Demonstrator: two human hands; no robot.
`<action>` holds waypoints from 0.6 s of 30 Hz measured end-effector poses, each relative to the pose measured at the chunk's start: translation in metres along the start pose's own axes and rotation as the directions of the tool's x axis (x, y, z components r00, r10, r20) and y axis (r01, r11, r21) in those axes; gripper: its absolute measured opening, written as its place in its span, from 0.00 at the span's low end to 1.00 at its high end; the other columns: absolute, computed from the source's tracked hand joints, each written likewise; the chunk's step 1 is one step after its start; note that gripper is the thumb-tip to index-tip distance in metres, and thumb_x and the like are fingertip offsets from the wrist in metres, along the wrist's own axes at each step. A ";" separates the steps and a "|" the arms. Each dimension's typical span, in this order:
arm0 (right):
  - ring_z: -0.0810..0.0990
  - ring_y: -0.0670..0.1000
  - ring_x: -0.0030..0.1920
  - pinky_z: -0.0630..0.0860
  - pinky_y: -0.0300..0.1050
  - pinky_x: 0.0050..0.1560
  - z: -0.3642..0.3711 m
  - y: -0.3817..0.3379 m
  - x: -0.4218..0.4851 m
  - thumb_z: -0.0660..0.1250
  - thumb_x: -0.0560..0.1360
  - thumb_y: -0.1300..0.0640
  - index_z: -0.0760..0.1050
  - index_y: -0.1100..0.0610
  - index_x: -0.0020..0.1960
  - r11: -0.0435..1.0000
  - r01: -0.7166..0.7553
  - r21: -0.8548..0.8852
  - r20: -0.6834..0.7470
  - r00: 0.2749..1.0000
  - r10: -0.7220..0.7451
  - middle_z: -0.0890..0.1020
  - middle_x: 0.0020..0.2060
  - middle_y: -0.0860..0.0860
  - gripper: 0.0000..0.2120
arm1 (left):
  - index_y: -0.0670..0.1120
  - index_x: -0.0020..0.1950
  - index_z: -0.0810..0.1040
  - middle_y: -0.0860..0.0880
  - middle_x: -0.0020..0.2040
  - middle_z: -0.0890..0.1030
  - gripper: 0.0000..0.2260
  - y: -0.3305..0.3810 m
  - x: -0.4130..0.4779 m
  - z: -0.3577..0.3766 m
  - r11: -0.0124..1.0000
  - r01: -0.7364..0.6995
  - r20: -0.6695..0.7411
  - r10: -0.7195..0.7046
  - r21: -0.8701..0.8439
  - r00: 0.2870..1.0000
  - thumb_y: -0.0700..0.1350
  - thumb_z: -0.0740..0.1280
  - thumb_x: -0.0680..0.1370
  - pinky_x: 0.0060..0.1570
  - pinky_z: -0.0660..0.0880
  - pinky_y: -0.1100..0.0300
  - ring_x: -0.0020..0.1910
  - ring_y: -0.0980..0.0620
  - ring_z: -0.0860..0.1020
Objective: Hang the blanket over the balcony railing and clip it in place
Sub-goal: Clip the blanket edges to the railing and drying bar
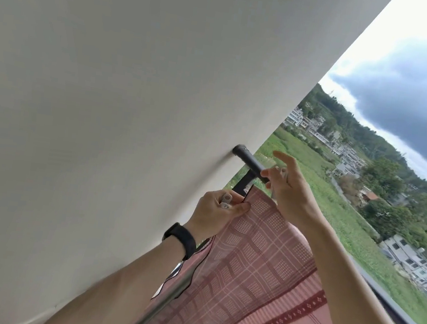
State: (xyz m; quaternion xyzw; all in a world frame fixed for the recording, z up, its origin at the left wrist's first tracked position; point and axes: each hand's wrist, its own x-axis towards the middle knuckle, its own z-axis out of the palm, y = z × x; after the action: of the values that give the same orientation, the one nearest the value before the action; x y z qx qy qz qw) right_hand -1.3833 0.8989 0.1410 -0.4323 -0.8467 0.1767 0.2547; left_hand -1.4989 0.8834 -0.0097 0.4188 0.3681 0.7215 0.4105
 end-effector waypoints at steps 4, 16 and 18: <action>0.84 0.42 0.47 0.80 0.40 0.43 -0.003 -0.014 0.013 0.66 0.80 0.48 0.69 0.52 0.67 0.998 -0.027 0.065 0.023 0.999 0.026 0.85 0.52 0.47 0.18 | 0.42 0.47 0.85 0.48 0.43 0.85 0.07 0.002 0.001 -0.001 1.000 0.017 -0.017 -0.018 -0.013 1.000 0.44 0.77 0.71 0.46 0.79 0.63 0.43 0.54 0.83; 0.84 0.42 0.47 0.79 0.36 0.46 0.008 -0.024 0.035 0.74 0.74 0.48 0.85 0.43 0.55 0.991 0.071 -0.109 0.078 0.995 -0.063 0.87 0.47 0.44 0.09 | 0.53 0.39 0.85 0.53 0.41 0.86 0.04 0.009 -0.001 -0.005 0.996 -0.011 -0.029 0.014 0.093 0.999 0.47 0.79 0.70 0.52 0.79 0.59 0.45 0.55 0.83; 0.84 0.44 0.50 0.79 0.40 0.51 0.009 -0.024 0.039 0.75 0.74 0.49 0.85 0.43 0.54 0.987 0.057 -0.152 0.149 0.988 -0.035 0.87 0.46 0.42 0.09 | 0.52 0.39 0.85 0.52 0.41 0.86 0.04 0.009 0.000 -0.005 0.993 -0.013 -0.032 0.017 0.116 0.999 0.47 0.79 0.70 0.54 0.79 0.57 0.45 0.54 0.83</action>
State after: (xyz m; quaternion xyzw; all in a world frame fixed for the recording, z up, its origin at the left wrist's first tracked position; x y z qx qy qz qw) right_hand -1.4227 0.9167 0.1570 -0.4172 -0.8841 0.1352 0.1615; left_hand -1.5061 0.8790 -0.0036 0.4325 0.4129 0.7089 0.3741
